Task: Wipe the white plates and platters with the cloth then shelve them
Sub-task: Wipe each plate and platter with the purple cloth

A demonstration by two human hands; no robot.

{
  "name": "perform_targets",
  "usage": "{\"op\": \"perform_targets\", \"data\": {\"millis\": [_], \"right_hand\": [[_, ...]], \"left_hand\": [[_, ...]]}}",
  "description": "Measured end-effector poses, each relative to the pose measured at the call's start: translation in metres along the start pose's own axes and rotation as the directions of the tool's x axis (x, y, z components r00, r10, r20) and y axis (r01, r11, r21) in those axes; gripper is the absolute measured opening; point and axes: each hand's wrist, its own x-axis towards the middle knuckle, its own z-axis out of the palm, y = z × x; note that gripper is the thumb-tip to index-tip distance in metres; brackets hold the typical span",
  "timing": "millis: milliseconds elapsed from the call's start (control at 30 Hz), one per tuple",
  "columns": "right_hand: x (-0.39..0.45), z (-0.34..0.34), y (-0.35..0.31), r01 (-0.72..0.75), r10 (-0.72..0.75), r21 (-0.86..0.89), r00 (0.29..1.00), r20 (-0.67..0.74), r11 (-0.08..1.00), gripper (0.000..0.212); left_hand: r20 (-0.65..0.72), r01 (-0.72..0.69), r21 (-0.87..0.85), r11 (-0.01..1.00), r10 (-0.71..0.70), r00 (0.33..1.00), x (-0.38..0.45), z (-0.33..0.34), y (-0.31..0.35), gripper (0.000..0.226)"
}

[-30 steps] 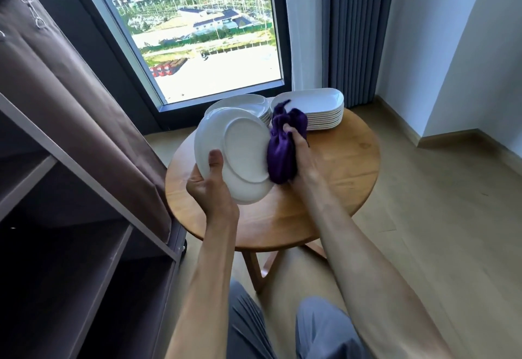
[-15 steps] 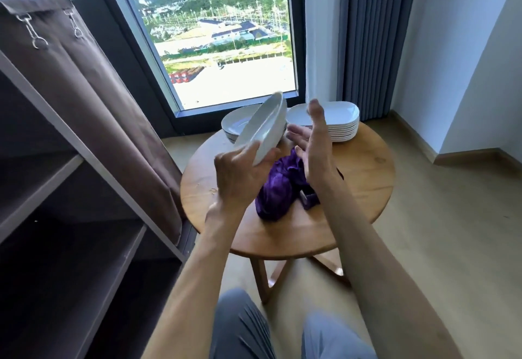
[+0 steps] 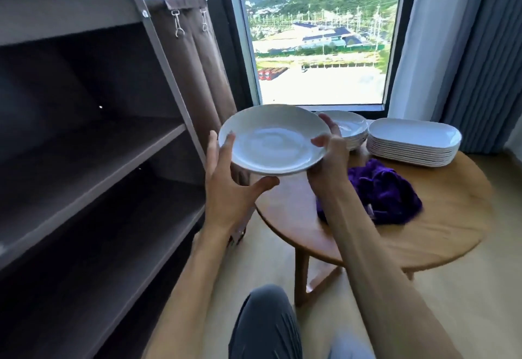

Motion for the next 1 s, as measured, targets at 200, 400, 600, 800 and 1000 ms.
{"op": "perform_targets", "data": {"millis": [200, 400, 600, 800, 1000], "right_hand": [[-0.045, 0.082, 0.078, -0.122, 0.148, -0.124, 0.961, 0.234, 0.985, 0.067], [-0.093, 0.16, 0.151, -0.224, 0.349, -0.322, 0.842, 0.411, 0.92, 0.053], [-0.134, 0.23, 0.194, -0.199, 0.388, -0.371, 0.737, 0.554, 0.907, 0.036], [-0.172, 0.284, 0.234, -0.187, 0.46, -0.444, 0.598, 0.656, 0.877, 0.063], [-0.193, 0.319, 0.273, -0.199, 0.491, -0.458, 0.509, 0.707, 0.866, 0.067]], "left_hand": [[-0.214, 0.106, -0.052, 0.993, -0.115, 0.97, -0.023, -0.098, -0.028, 0.104], [-0.323, 0.152, 0.2, 0.968, -0.082, 0.943, -0.056, -0.203, -0.049, 0.111], [-0.577, 0.235, 0.27, 0.934, -0.039, 0.816, -0.074, -0.267, -0.058, 0.101], [-0.7, 0.288, 0.373, 0.882, 0.064, 0.711, -0.082, -0.327, -0.066, 0.096], [-0.736, 0.394, 0.392, 0.831, 0.027, 0.677, -0.093, -0.38, -0.075, 0.094]]}}
